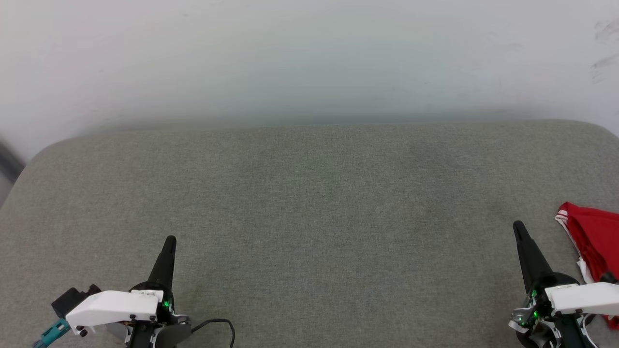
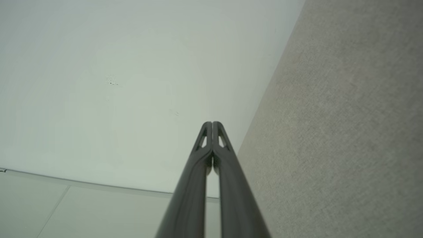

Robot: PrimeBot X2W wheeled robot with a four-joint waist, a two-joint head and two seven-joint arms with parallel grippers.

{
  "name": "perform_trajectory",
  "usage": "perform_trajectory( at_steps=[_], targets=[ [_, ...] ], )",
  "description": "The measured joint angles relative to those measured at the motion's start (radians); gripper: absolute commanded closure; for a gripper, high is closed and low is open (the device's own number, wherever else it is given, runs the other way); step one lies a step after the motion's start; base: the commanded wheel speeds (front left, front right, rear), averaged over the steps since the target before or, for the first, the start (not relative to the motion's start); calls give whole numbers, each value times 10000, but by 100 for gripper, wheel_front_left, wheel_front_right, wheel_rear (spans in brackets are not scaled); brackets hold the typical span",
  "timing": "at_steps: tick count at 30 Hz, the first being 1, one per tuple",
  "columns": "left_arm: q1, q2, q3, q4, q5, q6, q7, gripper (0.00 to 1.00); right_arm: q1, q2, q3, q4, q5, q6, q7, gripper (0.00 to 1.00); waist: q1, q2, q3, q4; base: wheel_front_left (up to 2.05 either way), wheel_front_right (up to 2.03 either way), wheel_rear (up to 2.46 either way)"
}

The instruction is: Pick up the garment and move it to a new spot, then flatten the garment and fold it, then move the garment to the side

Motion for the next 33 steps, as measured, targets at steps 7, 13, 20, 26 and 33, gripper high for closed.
perform_trajectory(
  at_steps=[7, 13, 20, 26, 33],
  targets=[
    [-30, -92, 117, 17, -422, -92, 132, 100, -134, 4, -8, 132, 560, 0, 31, 100, 0, 0, 1, 11, 0, 0, 0],
    [-74, -140, 234, 35, -784, -169, 253, 100, -185, 6, -15, 257, 1005, 0, 44, 100, 0, 0, 2, 20, 0, 0, 0],
    [-164, -192, 330, 52, -1181, -245, 357, 100, -325, 10, -19, 364, 1513, 0, 73, 100, -1, 0, 3, 31, 0, 0, 0],
    [-197, -232, 414, 65, -1494, -307, 453, 100, -367, 12, -25, 483, 1904, 0, 104, 100, 0, 0, 3, 39, 0, 0, 0],
    [-207, -236, 422, 67, -1521, -320, 464, 100, -374, 12, -25, 483, 1937, 0, 104, 100, 0, 0, 3, 40, 0, 0, 0]
  ],
)
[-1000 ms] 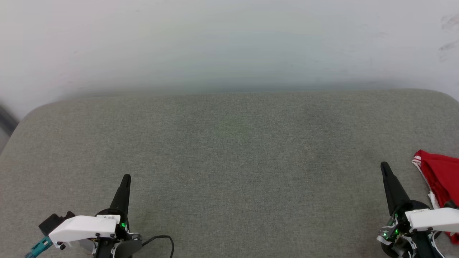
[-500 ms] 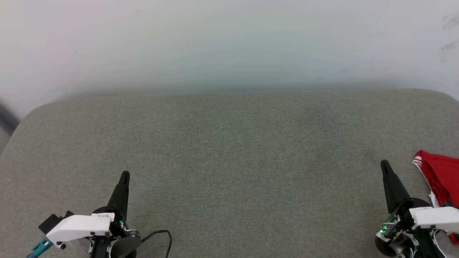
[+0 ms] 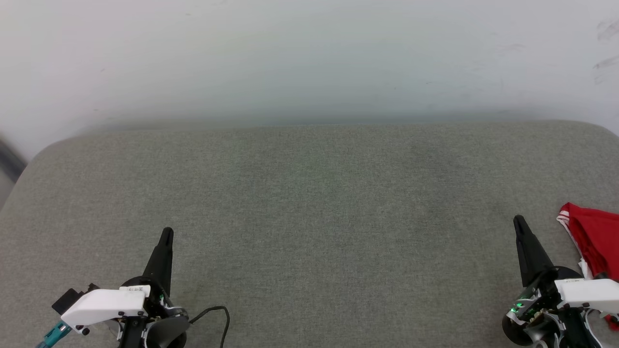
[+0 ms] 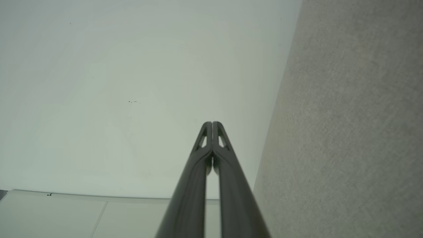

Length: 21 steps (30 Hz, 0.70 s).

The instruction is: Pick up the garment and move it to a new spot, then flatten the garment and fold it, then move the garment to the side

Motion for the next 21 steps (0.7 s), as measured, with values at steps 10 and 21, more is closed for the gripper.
perform_trajectory(
  at_steps=[10, 21],
  targets=[
    [-3, 0, 0, 0, 0, 0, 0, 100, 0, 0, 0, 0, 2, 0, 0, 100, 0, 0, 0, 0, 0, 0, 0],
    [-4, -2, 0, 0, 0, 0, 0, 100, 0, 0, 0, 2, 2, 0, 0, 100, 0, 0, 0, 0, 0, 0, 0]
  ],
)
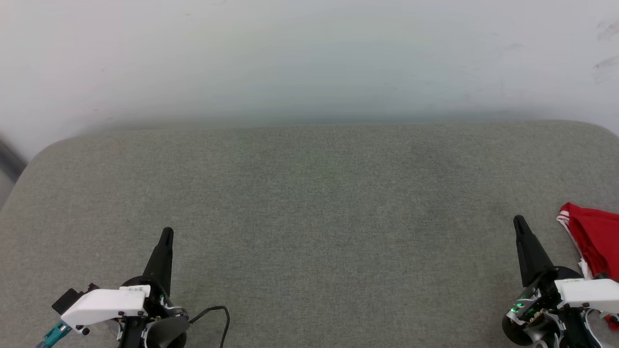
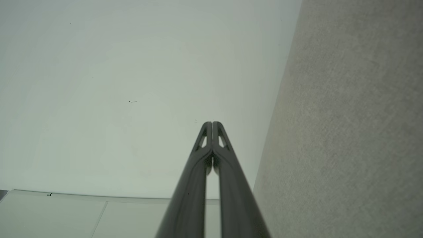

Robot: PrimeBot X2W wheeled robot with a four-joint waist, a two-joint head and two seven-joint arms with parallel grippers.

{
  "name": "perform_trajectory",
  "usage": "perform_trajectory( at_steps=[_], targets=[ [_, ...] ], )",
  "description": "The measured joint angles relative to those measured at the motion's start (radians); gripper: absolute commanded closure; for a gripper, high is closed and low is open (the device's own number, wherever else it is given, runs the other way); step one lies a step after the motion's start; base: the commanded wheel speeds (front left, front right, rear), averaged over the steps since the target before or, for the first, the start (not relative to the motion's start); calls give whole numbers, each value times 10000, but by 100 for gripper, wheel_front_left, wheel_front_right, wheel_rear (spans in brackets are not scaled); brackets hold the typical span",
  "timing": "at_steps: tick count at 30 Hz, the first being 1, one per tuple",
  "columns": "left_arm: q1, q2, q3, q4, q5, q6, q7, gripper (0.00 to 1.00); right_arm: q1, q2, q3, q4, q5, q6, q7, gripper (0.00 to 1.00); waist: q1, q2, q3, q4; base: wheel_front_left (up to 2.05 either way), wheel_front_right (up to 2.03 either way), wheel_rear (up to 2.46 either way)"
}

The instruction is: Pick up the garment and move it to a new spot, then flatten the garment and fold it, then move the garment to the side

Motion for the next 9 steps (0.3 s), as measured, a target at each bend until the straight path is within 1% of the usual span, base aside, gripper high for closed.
perform_trajectory(
  at_steps=[9],
  targets=[
    [0, 0, 0, 0, 0, 0, 0, 100, 0, 0, 0, 0, 0, 0, 0, 100, 0, 0, 0, 0, 0, 0, 0]
  ],
)
